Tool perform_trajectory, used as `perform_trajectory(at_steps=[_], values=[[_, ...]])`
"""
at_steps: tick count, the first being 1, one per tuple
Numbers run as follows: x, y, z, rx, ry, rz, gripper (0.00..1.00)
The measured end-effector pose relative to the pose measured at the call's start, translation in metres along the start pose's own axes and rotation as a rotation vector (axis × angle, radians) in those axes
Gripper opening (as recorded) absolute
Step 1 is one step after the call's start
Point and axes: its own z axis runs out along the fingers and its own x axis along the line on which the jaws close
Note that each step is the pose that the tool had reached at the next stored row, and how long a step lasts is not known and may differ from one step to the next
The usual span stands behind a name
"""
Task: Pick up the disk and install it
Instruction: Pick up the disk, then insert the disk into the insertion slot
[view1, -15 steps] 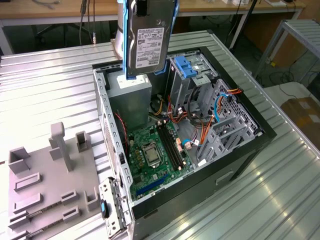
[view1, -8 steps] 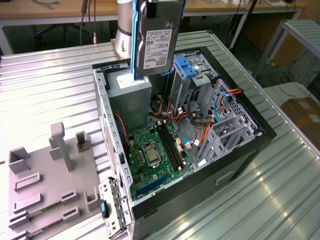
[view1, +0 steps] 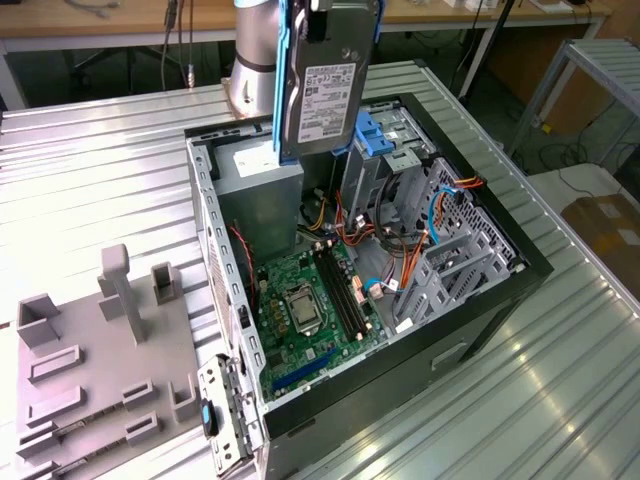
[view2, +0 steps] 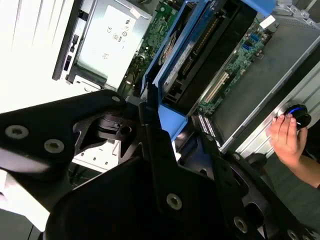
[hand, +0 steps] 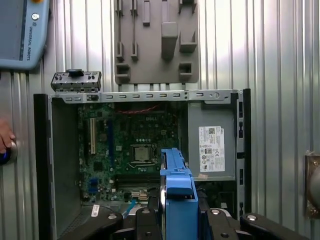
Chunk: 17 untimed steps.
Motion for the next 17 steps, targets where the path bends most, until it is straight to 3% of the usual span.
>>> perform_trajectory(at_steps=[11,17], values=[[0.0083,-0.0172,0.0018,0.0001,0.0041,0.001,0.37],[0.0084,-0.0181,0.0019,0.0001,0.0041,0.001,0.37]])
